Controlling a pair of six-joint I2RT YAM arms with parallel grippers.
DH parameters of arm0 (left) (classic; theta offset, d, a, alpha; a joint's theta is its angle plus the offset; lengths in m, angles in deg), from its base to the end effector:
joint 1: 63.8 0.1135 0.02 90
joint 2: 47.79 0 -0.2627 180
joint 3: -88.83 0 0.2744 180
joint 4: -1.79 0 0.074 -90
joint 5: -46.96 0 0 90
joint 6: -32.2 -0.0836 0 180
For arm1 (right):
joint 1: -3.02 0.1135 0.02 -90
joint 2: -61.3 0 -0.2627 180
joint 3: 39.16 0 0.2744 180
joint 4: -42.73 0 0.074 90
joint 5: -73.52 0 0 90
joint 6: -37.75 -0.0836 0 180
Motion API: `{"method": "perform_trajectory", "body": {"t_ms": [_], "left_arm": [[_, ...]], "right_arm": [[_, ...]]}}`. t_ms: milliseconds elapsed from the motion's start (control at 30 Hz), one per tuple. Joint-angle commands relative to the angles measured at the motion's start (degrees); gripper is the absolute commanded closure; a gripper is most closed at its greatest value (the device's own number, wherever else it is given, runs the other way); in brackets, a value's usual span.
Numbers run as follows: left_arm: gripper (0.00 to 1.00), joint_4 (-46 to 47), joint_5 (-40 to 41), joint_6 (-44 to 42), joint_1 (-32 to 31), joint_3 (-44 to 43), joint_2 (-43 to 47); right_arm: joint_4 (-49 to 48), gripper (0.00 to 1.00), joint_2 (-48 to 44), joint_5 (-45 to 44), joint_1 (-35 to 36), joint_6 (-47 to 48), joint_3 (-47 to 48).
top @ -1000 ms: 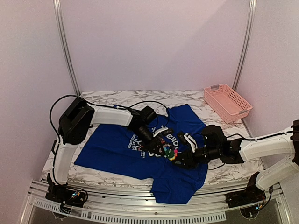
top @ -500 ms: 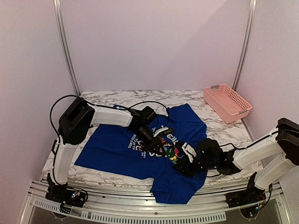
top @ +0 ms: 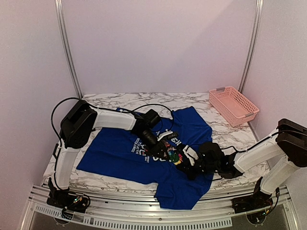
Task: Pin the brooch onto the clothing
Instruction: Pin the clothing with brooches onto the flattened clothing.
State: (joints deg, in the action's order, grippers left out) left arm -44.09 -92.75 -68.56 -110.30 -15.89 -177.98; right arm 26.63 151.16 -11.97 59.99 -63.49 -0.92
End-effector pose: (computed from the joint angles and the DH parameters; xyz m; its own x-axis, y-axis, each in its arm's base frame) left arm 0.2829 -0.3908 0.0748 -0.5218 0.7253 -0.4491 0.7475 0.1352 -0.6503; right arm 0.1677 0.2700 0.0697 -0.4803 -0.3823 -0.7894 -0.7922 0.5753 0.2035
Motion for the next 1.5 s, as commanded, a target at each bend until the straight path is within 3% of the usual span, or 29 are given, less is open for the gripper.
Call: {"method": "perform_trajectory", "body": {"t_ms": [0,333,833,967,1233,1400,1467], "left_arm": [[1.0,-1.7,-0.09,-1.48,-0.95,-0.54,1.26],[1.0,-6.51,1.22,-7.78,-1.83,-0.51,2.04],[1.0,-5.7,1.11,-7.37,-2.81,0.09,2.11],[1.0,-3.07,0.28,-2.68,-2.42,-0.08,2.13],[1.0,-6.04,-0.66,-1.65,-2.2,-2.49,2.27],[1.0,-9.32,-0.84,-2.27,-2.06,-4.71,2.89],[1.0,-9.9,-0.83,-2.81,-2.02,-4.93,3.0]], "right_arm": [[0.55,1.0,0.69,-0.74,-0.17,0.74,0.7],[1.7,1.0,0.97,0.28,-5.35,0.24,1.55],[3.0,1.0,-0.15,1.38,-8.02,0.75,3.69],[5.41,1.0,0.5,3.37,-8.12,2.19,3.92],[6.02,0.7,-8.72,5.26,-8.15,5.94,-0.73],[6.09,0.5,-9.4,5.99,-8.14,7.95,-1.18],[4.21,0.37,-8.75,7.11,-8.13,7.86,-1.66]]}}
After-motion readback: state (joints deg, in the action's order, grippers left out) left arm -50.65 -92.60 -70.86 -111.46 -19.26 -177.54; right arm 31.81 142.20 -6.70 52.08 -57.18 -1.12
